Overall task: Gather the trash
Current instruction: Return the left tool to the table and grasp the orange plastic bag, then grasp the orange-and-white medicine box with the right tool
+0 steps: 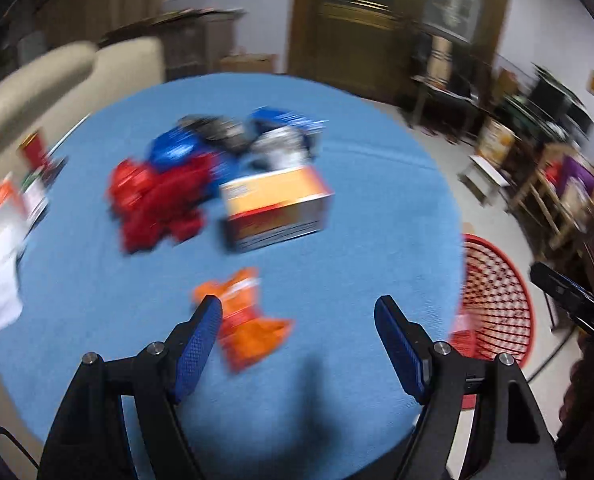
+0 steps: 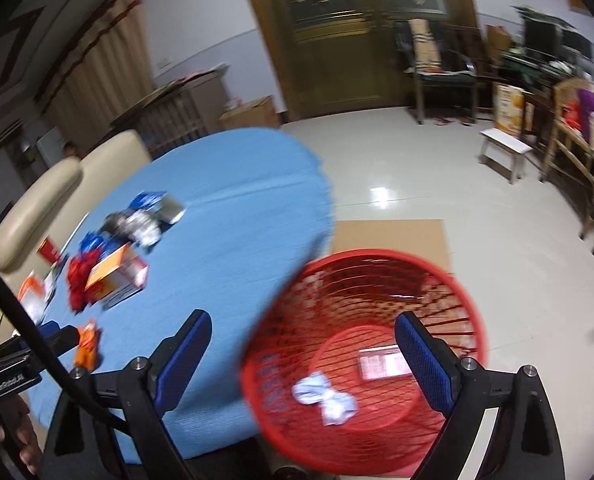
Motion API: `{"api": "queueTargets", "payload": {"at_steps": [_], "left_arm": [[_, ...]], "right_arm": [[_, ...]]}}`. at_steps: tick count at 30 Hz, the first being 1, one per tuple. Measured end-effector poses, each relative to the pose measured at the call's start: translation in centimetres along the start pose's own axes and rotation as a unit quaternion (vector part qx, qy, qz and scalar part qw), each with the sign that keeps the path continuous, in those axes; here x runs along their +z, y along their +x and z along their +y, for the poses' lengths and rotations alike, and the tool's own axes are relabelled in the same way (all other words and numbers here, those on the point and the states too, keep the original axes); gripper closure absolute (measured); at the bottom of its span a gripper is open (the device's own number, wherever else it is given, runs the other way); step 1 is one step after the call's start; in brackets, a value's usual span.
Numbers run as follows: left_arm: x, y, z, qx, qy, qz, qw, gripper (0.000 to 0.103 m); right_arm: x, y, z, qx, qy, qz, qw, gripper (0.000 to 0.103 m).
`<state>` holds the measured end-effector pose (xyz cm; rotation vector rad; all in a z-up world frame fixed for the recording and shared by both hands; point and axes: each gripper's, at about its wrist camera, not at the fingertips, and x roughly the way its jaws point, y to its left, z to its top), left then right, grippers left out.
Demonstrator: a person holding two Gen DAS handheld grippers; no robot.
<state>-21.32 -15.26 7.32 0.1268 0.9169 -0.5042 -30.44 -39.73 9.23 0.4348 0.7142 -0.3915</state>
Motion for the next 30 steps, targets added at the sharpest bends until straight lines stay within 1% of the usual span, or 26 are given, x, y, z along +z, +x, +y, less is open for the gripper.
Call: {"api": "queueTargets", "payload": {"at_steps": [3, 6, 10, 12, 16, 19, 22, 23, 24, 25, 26, 28, 29, 30], "left_arm": [[-1.3, 0.5, 2.8, 0.011, -0.04, 0.013, 0.999, 0.024], [-2.2, 1.0, 3.9, 0.024, -0.058, 0.016, 0.9979, 0.024], [-2.6, 1.2, 4.5, 0.022, -0.075, 0.018, 0.9968, 0.024], [-2.6, 1.4, 4.4, 0.021, -0.074, 0.013, 0.997, 0.024], [-1.3, 2.2, 3.5, 0.028, -0.066, 0.01, 0.9974, 0.024], [-0.5, 3.8, 3.1, 0.032, -0.07, 0.025, 0.9967, 0.024], [-0.6, 5.0, 2.9, 0.041, -0.068, 0.038, 0.9961, 0.024], [-0.7, 5.1, 2.9, 0.042, -0.068, 0.038, 0.9961, 0.028], [-0.8, 5.3, 3.0, 0.041, -0.067, 0.041, 0.9961, 0.043], [-0.9, 5.3, 3.0, 0.046, -0.064, 0.042, 0.996, 0.054], [-0.9, 5.2, 3.1, 0.051, -0.058, 0.039, 0.9963, 0.056], [-0.9, 4.9, 3.6, 0.042, -0.062, 0.04, 0.9965, 0.066], [-0.9, 4.7, 3.9, 0.037, -0.066, 0.039, 0.9964, 0.067], [-0.9, 4.5, 4.3, 0.039, -0.068, 0.038, 0.9962, 0.068]], "right_arm": [[-0.6, 0.4, 3.1, 0.016, -0.031, 0.009, 0.999, 0.008], [-1.1, 0.4, 5.5, 0.028, -0.054, 0.012, 0.998, 0.008], [-1.4, 0.6, 7.8, 0.038, -0.077, 0.016, 0.996, 0.008], [-1.5, 0.8, 8.3, 0.04, -0.08, 0.017, 0.996, 0.008], [-1.3, 0.9, 8.1, 0.037, -0.077, 0.019, 0.996, 0.008], [-1.2, 0.8, 7.7, 0.035, -0.072, 0.019, 0.997, 0.008], [-1.1, 0.9, 7.2, 0.034, -0.067, 0.02, 0.997, 0.008], [-1.1, 1.0, 7.1, 0.034, -0.065, 0.021, 0.997, 0.008], [-1.1, 1.0, 6.9, 0.034, -0.064, 0.021, 0.997, 0.008], [-1.2, 1.0, 6.8, 0.034, -0.062, 0.021, 0.997, 0.008], [-1.2, 1.1, 6.7, 0.034, -0.061, 0.022, 0.997, 0.008], [-1.2, 1.3, 6.7, 0.036, -0.06, 0.025, 0.997, 0.008], [-1.1, 1.4, 6.7, 0.036, -0.06, 0.026, 0.997, 0.008], [-1.0, 1.5, 6.8, 0.038, -0.061, 0.026, 0.997, 0.008]]}}
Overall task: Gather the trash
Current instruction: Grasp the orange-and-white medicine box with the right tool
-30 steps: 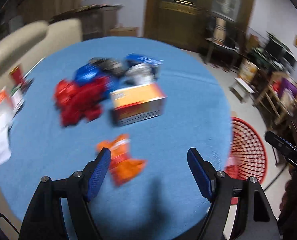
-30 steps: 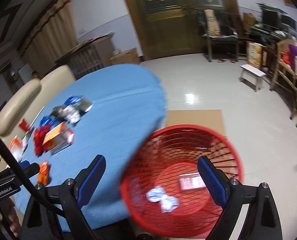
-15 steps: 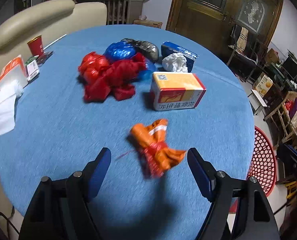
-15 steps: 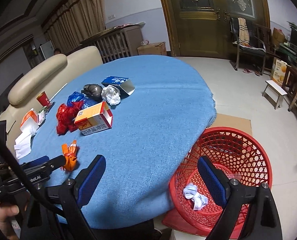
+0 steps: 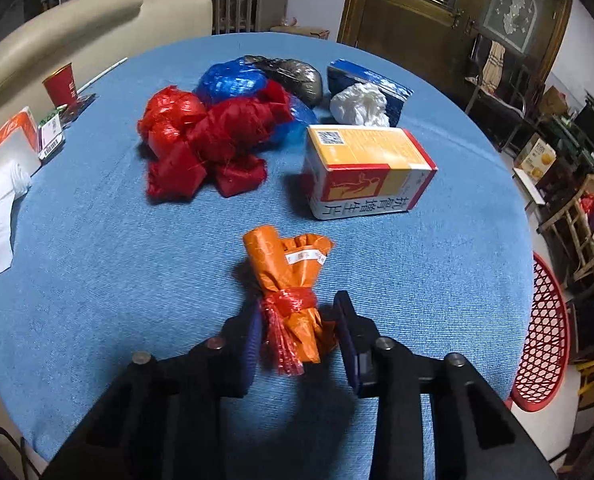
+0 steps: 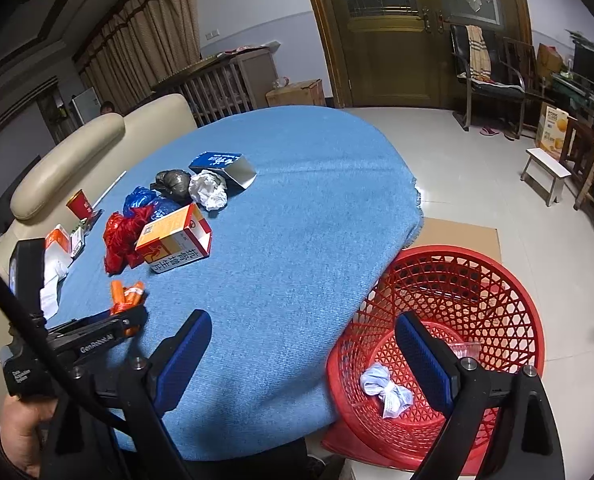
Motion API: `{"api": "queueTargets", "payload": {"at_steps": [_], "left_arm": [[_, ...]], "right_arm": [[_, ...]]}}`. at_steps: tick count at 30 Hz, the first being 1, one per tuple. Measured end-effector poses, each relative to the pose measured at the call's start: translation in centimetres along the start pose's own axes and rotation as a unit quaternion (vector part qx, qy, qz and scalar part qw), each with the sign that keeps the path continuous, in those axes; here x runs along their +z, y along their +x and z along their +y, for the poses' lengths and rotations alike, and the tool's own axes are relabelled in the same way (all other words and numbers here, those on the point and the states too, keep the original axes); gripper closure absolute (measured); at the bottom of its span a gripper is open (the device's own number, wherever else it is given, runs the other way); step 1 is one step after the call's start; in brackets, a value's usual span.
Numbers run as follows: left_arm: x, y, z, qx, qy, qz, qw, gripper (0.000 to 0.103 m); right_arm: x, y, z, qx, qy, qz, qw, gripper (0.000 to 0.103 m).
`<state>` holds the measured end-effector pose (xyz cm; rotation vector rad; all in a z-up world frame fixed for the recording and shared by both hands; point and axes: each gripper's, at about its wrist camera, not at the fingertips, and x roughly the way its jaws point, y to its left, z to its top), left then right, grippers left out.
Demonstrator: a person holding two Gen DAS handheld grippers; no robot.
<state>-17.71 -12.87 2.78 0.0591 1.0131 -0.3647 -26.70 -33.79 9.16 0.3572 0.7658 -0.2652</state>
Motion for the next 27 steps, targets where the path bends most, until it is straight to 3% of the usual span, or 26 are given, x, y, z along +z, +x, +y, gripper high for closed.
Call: {"api": "queueTargets", "payload": {"at_steps": [8, 11, 13, 17, 27], "left_arm": [[0.1, -2.1, 2.6, 0.021, -0.013, -0.024, 0.9994, 0.069], [0.3, -2.7, 3.6, 0.03, -0.018, -0.033, 0.9988, 0.069], [0.7, -2.7, 4.3, 0.034, -0.025, -0.036, 0.9985, 0.069], [0.9, -2.4, 6.1, 0.037, -0.044, -0.033, 0.9978, 0.069], [1.2, -2.2, 8.3, 0.03, -0.076, -0.035, 0.996, 0.069]], "right_arm": [[1.1, 1.4, 2.9, 0.019, -0.027, 0.003, 0.999, 0.008], [1.8, 2.6, 5.1, 0.03, -0.047, 0.006, 0.998, 0.008], [2.3, 3.5, 7.1, 0.036, -0.067, 0.005, 0.997, 0.0], [3.5, 5.7, 10.4, 0.045, -0.098, 0.004, 0.994, 0.0], [5.2, 11.5, 15.3, 0.021, -0.137, 0.016, 0.99, 0.0]]}}
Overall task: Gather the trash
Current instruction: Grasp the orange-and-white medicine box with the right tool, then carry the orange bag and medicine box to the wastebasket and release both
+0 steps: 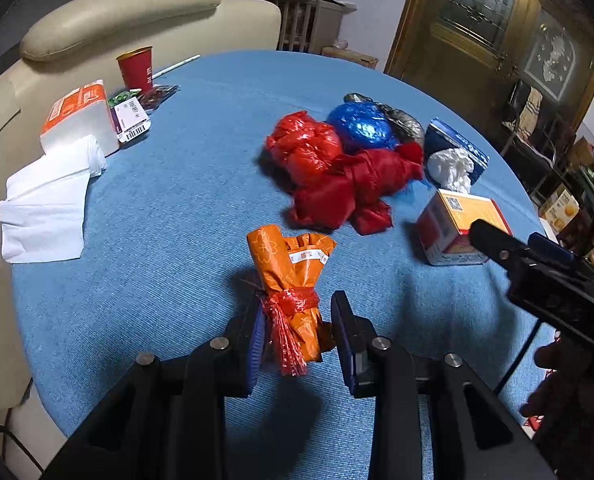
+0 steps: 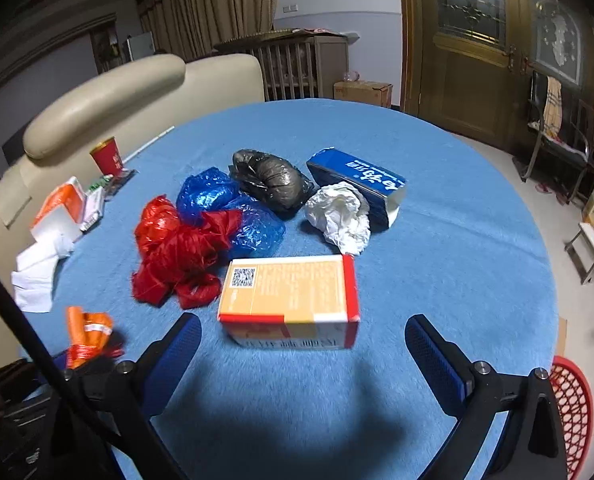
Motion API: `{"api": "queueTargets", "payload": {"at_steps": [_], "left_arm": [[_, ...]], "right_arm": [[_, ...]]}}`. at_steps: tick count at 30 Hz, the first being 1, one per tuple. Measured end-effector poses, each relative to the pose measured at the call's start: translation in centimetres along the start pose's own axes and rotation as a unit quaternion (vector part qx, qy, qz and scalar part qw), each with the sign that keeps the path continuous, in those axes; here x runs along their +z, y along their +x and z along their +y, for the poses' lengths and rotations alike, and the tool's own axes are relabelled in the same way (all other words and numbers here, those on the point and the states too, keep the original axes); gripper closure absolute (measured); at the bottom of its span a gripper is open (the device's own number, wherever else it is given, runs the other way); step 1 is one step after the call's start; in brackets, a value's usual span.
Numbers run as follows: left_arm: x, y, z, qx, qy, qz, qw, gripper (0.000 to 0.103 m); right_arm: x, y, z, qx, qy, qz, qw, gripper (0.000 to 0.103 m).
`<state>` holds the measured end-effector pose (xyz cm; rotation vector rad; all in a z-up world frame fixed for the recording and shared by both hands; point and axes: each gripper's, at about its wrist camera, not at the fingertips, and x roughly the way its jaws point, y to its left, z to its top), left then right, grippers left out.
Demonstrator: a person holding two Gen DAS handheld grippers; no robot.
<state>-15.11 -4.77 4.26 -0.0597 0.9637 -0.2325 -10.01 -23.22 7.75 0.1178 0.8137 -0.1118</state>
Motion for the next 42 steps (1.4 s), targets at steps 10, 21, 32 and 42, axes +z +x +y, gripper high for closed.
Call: {"api": "queueTargets", "payload": {"at_steps": [10, 21, 32, 42], "left_arm": [[0.2, 0.5, 0.4, -0.004, -0.006, 0.002, 1.0, 0.069], [0.2, 0.7, -1.3, 0.001, 0.024, 0.011, 0.9997, 0.069], [-0.4, -0.1, -3.4, -0.012, 0.034, 0.011, 0.9993, 0.069], [-0.3, 0.1, -6.2, -0.013, 0.064, 0.025, 0.9976, 0.069]], "right_arm": [[0.5, 3.5, 0.8, -0.029, -0.03, 0.011, 0.999, 0.0], [-0.4, 2.0, -1.4, -0.018, 0.001, 0.011, 1.0, 0.02], [-3.1, -3.4, -2.7, -0.006, 0.016, -0.008, 1.0, 0.02], [-5.0, -5.6, -6.4, 0.0, 0.066, -0.007, 0.998, 0.02]]}}
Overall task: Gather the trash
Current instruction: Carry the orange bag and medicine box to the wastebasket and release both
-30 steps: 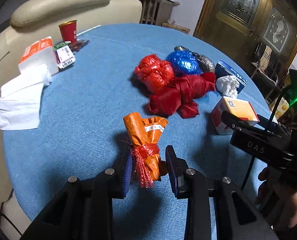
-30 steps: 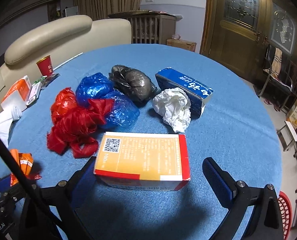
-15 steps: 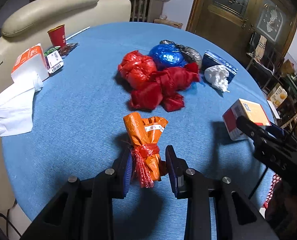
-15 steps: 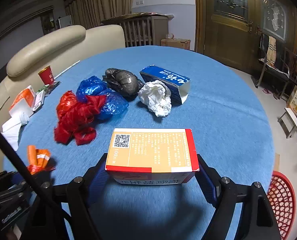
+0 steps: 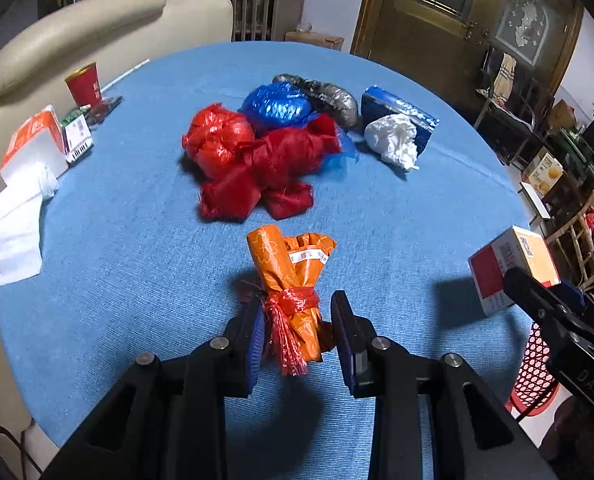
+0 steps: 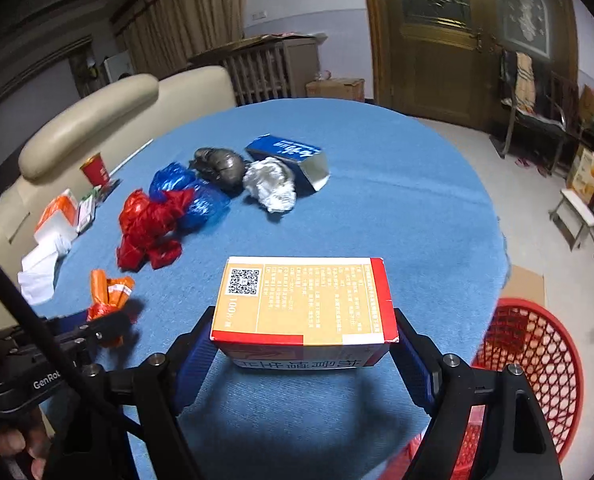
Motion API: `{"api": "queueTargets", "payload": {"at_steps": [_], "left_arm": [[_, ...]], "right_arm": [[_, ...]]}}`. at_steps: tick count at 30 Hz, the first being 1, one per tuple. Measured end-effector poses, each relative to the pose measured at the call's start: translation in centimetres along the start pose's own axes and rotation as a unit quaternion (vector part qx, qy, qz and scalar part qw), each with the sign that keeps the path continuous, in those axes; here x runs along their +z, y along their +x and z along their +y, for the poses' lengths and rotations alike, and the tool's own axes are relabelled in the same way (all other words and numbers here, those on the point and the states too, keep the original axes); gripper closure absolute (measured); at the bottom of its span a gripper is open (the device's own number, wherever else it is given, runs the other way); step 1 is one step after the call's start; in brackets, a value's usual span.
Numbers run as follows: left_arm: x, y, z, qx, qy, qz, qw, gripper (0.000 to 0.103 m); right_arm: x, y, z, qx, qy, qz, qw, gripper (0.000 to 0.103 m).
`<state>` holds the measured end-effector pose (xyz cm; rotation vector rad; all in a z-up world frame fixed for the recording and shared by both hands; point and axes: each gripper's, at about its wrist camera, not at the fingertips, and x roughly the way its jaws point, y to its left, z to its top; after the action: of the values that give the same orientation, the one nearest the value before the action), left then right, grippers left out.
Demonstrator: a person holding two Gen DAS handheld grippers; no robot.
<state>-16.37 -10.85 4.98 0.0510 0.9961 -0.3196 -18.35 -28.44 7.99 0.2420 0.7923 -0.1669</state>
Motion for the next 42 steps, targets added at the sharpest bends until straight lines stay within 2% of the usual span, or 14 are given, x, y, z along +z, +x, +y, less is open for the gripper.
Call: {"api": "queueTargets", "payload": {"at_steps": [7, 9, 11, 15, 20, 32, 42], "left_arm": [[-0.6, -0.5, -1.9, 0.0, 0.02, -0.008, 0.9998, 0.069], [-0.6, -0.2, -2.5, -0.007, 0.025, 0.006, 0.9996, 0.069], [-0.3, -0.2, -3.2, -0.002, 0.037, 0.001, 0.9993, 0.069], [-0.1, -0.1, -5.0, -0.013, 0.057, 0.003, 0.9983, 0.069], [-0.4, -0.4, -7.9, -0.031, 0.091, 0.001, 0.9954, 0.069], [-0.8, -1.4, -14.9, -0.084, 0.163, -0.007, 0.9829, 0.07], [-1.0, -1.6, -20.0, -0.114, 0.212, -0.009, 0.9706, 0.069]], "right_arm": [[-1.4, -1.5, -1.1, -0.001, 0.007, -0.01, 1.0, 0.02], [-1.7, -2.0, -1.8, -0.007, 0.013, -0.015, 1.0, 0.02], [-1.6, -2.1, -2.7, -0.009, 0.019, -0.01, 1.0, 0.02], [-1.5, -2.7, -4.3, -0.021, 0.031, -0.016, 0.999, 0.02], [-3.3, -4.1, -6.3, -0.043, 0.044, -0.016, 0.998, 0.02], [-6.0, -7.6, -15.6, -0.129, 0.099, -0.005, 0.987, 0.02], [-7.2, -7.0, -18.5, -0.138, 0.107, 0.028, 0.984, 0.02]]}}
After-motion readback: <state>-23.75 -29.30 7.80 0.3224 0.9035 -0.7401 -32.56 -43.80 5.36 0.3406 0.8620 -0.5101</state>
